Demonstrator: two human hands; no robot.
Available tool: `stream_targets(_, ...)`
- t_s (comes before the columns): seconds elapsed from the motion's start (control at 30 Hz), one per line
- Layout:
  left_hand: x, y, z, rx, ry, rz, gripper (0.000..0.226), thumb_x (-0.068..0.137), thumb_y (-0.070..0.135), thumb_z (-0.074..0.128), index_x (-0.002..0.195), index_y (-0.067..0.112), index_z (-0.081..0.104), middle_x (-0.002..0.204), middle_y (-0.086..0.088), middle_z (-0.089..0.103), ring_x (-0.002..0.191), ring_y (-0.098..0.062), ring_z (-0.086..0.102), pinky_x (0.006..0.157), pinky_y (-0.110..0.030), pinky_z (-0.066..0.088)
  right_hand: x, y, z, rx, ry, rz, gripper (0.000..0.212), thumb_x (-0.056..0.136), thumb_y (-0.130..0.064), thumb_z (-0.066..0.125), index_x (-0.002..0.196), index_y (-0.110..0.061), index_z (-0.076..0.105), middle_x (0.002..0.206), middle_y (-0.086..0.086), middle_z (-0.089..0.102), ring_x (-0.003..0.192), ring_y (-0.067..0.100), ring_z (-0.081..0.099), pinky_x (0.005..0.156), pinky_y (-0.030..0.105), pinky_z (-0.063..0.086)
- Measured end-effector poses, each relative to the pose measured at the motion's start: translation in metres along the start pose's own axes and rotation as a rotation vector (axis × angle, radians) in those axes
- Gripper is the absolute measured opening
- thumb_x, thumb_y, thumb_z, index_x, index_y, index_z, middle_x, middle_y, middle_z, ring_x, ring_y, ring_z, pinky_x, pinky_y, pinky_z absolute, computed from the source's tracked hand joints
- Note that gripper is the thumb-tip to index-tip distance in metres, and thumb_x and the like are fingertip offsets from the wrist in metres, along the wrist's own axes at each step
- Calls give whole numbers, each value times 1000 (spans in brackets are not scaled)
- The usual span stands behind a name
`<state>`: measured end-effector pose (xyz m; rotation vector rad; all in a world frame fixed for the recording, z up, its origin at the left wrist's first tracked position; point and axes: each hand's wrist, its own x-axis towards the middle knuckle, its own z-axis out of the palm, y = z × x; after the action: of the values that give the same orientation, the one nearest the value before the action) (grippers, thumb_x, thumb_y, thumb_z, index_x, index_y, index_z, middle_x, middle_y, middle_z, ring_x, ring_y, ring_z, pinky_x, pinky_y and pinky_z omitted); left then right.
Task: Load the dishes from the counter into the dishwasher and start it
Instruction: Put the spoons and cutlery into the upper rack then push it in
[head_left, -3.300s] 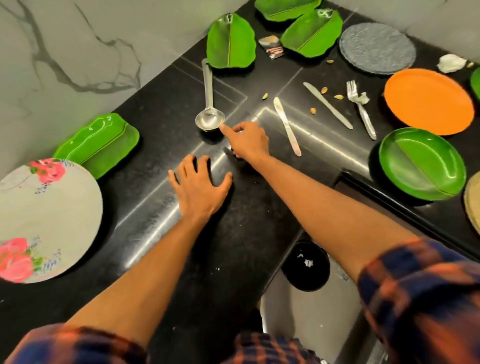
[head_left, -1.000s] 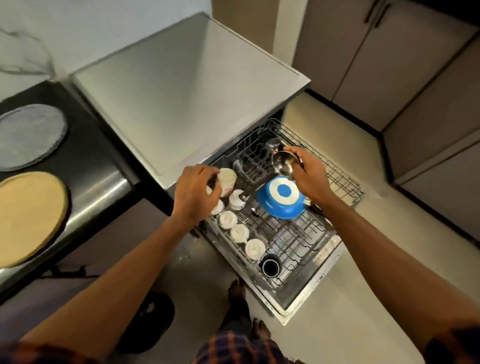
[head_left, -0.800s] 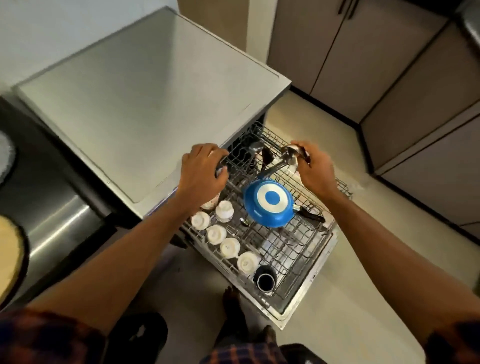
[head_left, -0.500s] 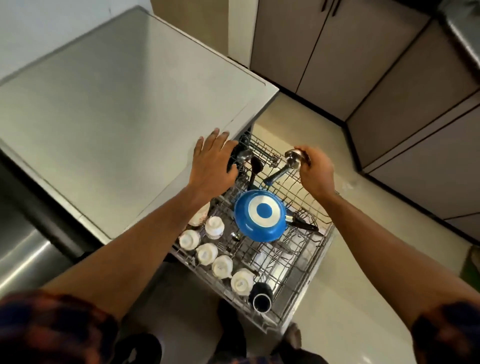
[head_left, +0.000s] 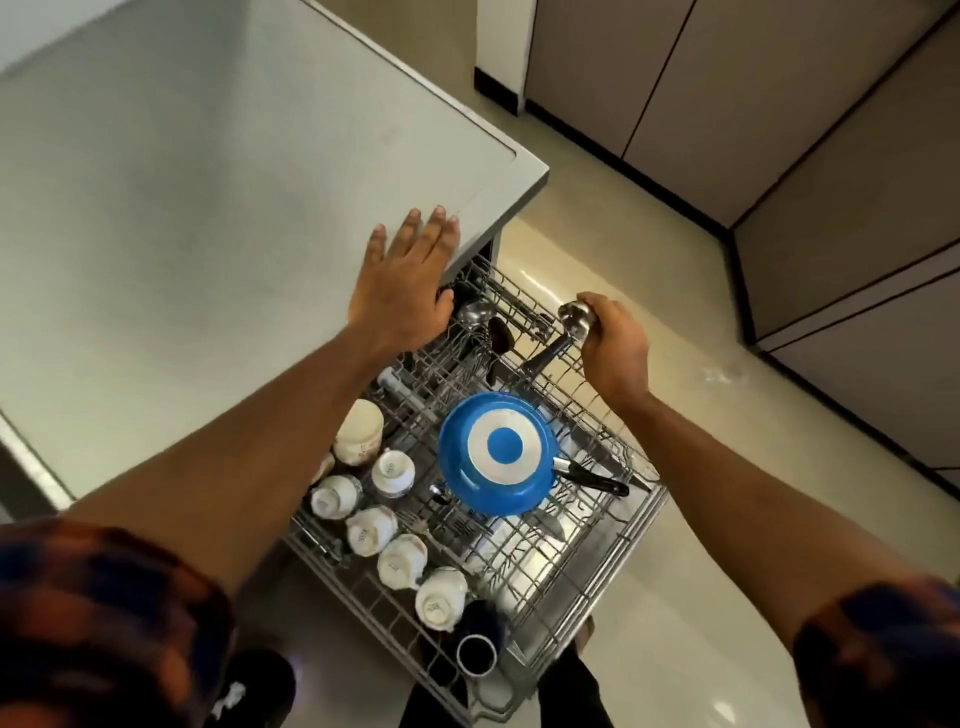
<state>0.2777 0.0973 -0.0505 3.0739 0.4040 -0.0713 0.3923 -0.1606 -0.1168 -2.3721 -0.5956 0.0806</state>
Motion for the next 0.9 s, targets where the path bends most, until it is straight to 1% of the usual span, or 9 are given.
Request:
stream_targets(0.13,4,0,3,19,37,-26,74,101,46,40,160,26,1,168,2,2,154,-23,4,124,-52,8,25,9,-4,-8,-96,-133,36,96,-3,58,129,-15,64,119,6,70,107,22,64,95,34,50)
stream_targets(0.27,4,0,3,29,47,-34,73,100,47,42,160,27,4,168,3,4,155,-21,5,123,-51,10,23,16,-3,-56,-413,-306,38,97,-3,56,130,-19,64,124,4,69,108,21,66,99,37,50)
stream_targets(0.37,6,1,3,34,54,-48,75,98,46,46,159,29,6,168,3,7,154,-21,7,123,-51,11,21,25,8,-200,-554,-360,34,98,-15,59,130,-26,62,122,-2,69,108,19,66,94,34,52)
stream_targets(0.43,6,3,3,37,54,-54,76,98,46,47,159,29,6,168,4,8,154,-21,8,123,-50,12,26,29,20,-286,-589,-363,30,100,-22,59,129,-27,62,114,-4,71,104,17,64,83,27,47)
stream_targets(0.5,6,4,3,42,66,-52,76,98,46,48,160,29,7,168,3,9,154,-21,9,123,-51,12,31,31,34,-364,-588,-363,27,100,-25,59,127,-27,64,104,-3,70,97,17,61,74,27,41)
stream_targets(0.57,5,4,2,46,70,-51,76,97,46,48,160,28,8,168,3,10,154,-22,10,123,-51,13,36,34,52,-424,-597,-332,21,101,-26,59,120,-25,65,92,-3,67,88,16,59,70,27,43)
stream_targets(0.7,6,4,2,40,70,-60,77,97,46,49,160,28,9,168,2,10,154,-22,10,123,-52,13,43,33,75,-634,-685,-286,8,100,-21,59,106,-19,63,76,-3,57,72,17,60,72,34,58)
stream_targets(0.8,6,4,3,42,85,-64,78,96,45,50,160,27,11,167,2,12,154,-22,12,122,-52,15,43,32,88,-751,-733,-302,7,101,-21,57,95,-17,56,74,0,54,72,17,60,75,35,58)
stream_targets(0.9,6,4,3,42,95,-67,78,95,45,51,160,28,12,167,3,13,154,-22,13,122,-51,16,40,36,101,-766,-760,-248,10,102,-22,56,96,-14,60,72,0,55,63,14,55,64,30,57)
